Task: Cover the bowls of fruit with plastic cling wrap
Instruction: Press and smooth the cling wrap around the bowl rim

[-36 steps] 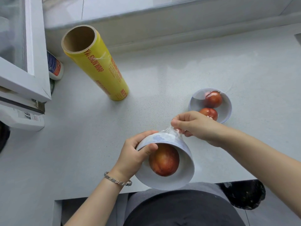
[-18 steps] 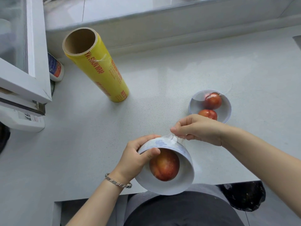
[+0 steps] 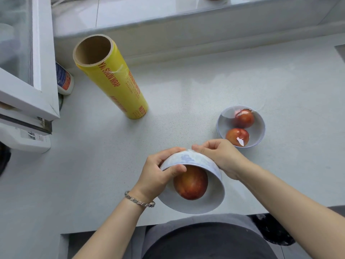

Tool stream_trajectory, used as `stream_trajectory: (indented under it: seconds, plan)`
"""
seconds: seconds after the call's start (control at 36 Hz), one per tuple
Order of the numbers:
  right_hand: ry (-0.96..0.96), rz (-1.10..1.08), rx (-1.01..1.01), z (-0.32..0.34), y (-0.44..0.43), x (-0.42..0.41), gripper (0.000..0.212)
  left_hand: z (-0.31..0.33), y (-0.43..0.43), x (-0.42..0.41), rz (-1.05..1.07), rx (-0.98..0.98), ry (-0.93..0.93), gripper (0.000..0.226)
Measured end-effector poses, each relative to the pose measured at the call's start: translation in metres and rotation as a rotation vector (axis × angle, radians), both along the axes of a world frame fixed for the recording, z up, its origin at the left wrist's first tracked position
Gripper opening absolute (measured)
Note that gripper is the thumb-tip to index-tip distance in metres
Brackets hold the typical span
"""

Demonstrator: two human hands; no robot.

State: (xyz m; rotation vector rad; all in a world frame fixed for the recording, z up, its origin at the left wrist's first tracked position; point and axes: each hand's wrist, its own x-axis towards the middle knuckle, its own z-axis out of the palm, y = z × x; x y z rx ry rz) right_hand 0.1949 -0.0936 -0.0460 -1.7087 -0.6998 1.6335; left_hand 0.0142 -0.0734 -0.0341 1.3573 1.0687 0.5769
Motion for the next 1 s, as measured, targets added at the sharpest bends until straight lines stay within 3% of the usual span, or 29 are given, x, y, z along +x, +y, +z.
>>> stream_trajectory:
  seconds: [0.11,0.22,0.31,0.36,0.42,0.58,0.78,0.83,0.92,1.0]
  plan:
    - [-0.255,-0.067,0.108,-0.009,-0.009,0.005,0.018,-0.001,0.000,-0.001,0.028,-0.002,-0.018,0.066]
    - [-0.216,-0.226,0.447,0.010,-0.020,0.012,0.011,-0.003,0.001,-0.007,0.074,0.021,-0.001,0.067]
    - [-0.279,0.069,0.716,0.025,-0.033,0.007,0.023,-0.004,0.000,-0.010,0.077,0.033,0.009,0.066]
    - [-0.291,0.290,0.773,0.026,-0.039,0.001,0.036,-0.004,0.000,-0.009,0.072,0.046,0.011,0.066]
    - [-0.311,0.418,0.739,0.024,-0.037,-0.006,0.043,-0.004,0.001,-0.008,0.062,0.061,0.014,0.067]
    - [-0.302,0.513,0.533,0.027,-0.021,-0.011,0.055,-0.003,-0.001,-0.007,0.066,0.043,0.011,0.076]
    - [-0.097,0.561,0.278,0.019,-0.014,-0.002,0.053,-0.010,-0.010,-0.010,0.118,-0.054,-0.024,0.089]
    - [-0.098,0.457,0.286,0.011,-0.017,0.005,0.053,-0.012,-0.011,-0.011,0.188,-0.053,-0.045,0.086]
    - [0.012,0.098,0.388,0.003,-0.026,0.011,0.054,-0.013,-0.008,-0.012,0.296,-0.064,-0.110,0.081]
    - [0.075,0.161,0.393,0.002,-0.030,0.003,0.062,-0.016,-0.004,-0.013,0.342,-0.090,-0.136,0.070]
